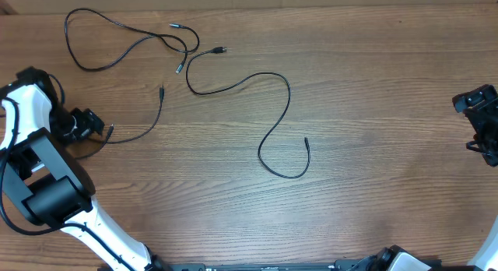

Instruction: Untangle cables

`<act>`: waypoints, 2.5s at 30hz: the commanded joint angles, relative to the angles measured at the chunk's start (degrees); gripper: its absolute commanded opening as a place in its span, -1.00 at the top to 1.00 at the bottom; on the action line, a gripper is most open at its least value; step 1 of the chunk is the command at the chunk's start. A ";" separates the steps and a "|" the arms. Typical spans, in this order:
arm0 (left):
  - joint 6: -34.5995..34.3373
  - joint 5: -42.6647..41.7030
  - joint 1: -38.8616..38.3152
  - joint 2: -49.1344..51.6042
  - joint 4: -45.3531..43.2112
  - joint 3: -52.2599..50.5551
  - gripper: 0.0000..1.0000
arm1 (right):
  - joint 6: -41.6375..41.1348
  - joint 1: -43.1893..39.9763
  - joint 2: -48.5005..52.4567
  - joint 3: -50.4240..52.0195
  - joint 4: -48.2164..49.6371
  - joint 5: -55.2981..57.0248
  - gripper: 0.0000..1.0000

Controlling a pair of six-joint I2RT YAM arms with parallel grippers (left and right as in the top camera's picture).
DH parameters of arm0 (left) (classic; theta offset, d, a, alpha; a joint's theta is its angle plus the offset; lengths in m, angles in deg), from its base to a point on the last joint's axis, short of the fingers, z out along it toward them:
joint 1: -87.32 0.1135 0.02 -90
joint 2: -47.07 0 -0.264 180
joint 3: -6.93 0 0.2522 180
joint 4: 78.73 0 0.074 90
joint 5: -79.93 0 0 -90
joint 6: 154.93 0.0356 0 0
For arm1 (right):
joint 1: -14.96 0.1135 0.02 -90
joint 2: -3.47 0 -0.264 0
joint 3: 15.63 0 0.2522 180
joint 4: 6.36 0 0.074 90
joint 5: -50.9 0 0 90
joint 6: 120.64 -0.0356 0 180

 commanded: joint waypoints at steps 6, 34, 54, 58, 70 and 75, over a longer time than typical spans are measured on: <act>17.18 -6.73 -0.11 -1.38 -0.04 -0.55 -0.51 | 0.48 -0.07 -0.15 -0.63 0.35 0.61 -1.00; 31.36 -6.91 -0.42 -1.29 -13.33 -13.79 -0.17 | 0.48 -0.07 -0.15 -0.61 0.35 0.61 -1.00; 25.81 -16.68 -0.48 -3.04 -3.45 -1.38 0.92 | 0.48 -0.07 -0.15 -0.63 0.35 0.61 -1.00; 25.81 -24.65 -0.48 -5.09 1.92 7.23 0.92 | 0.48 -0.07 -0.15 -0.61 0.35 0.61 -1.00; 25.83 -34.73 -1.92 -9.64 12.66 9.88 0.91 | 0.48 -0.07 -0.15 -0.63 0.35 0.61 -1.00; 24.52 -33.94 -6.21 -9.64 15.54 8.96 0.92 | 0.48 -0.07 -0.15 -0.63 0.35 0.61 -1.00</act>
